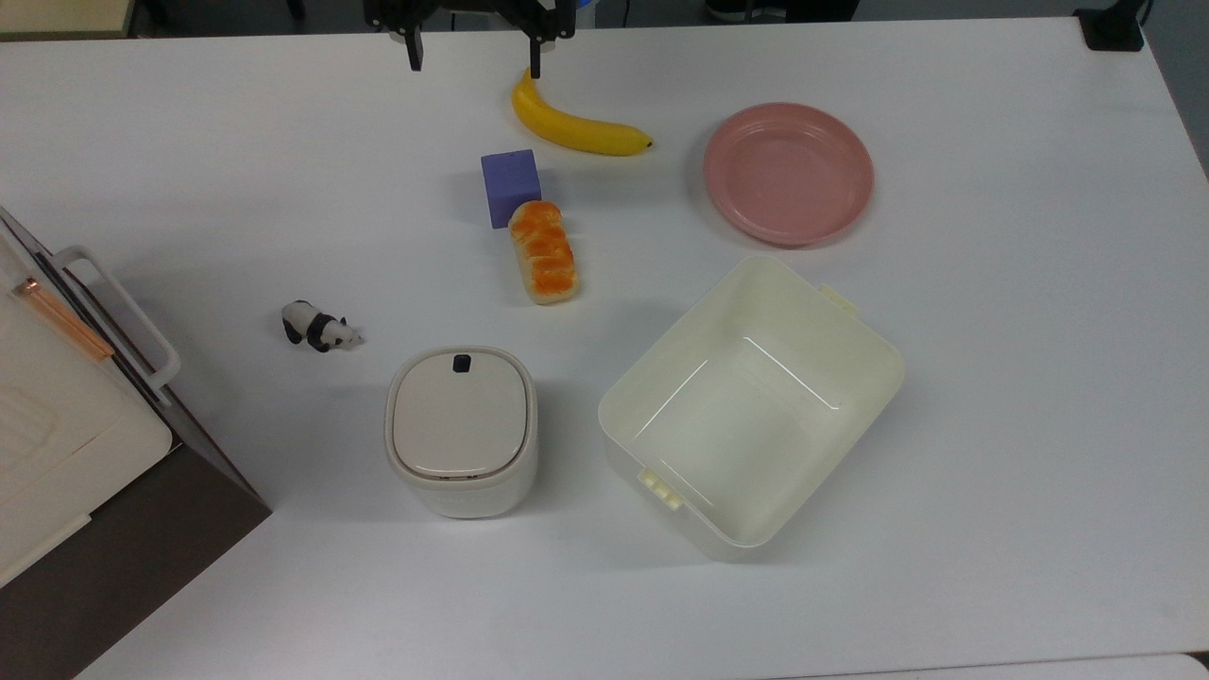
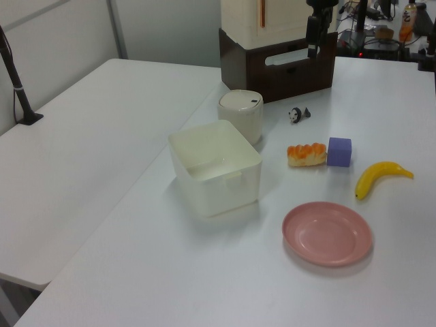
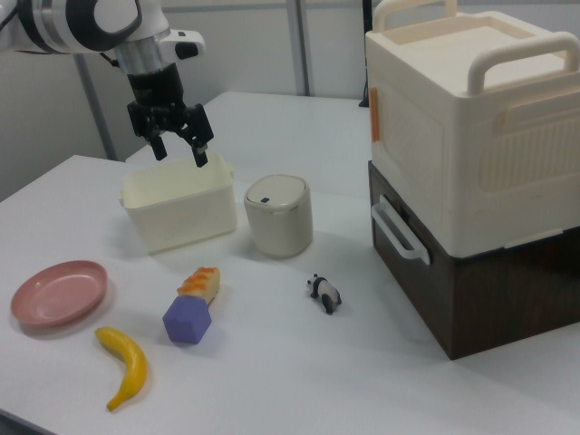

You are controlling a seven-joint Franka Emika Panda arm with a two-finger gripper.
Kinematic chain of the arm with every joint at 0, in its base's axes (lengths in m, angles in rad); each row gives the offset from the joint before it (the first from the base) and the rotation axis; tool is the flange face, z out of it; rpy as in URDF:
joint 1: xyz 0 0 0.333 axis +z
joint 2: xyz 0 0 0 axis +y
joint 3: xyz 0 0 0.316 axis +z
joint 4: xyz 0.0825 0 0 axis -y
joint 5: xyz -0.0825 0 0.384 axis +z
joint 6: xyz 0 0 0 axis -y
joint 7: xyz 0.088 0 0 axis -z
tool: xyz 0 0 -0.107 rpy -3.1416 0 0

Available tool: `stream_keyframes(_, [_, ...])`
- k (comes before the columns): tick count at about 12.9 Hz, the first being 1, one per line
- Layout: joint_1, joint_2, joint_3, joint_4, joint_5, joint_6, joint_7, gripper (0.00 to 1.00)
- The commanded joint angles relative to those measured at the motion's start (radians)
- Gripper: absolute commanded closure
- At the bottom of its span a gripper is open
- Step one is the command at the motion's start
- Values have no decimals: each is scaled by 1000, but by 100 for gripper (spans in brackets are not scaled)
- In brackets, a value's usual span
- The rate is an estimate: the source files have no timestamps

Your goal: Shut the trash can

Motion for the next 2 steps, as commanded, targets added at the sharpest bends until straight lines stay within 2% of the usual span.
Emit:
stream_keyframes(1, [6, -20, -1, -33, -12, 28, 30, 0])
stream_keyframes(2, [6, -20, -1, -33, -12, 28, 30, 0])
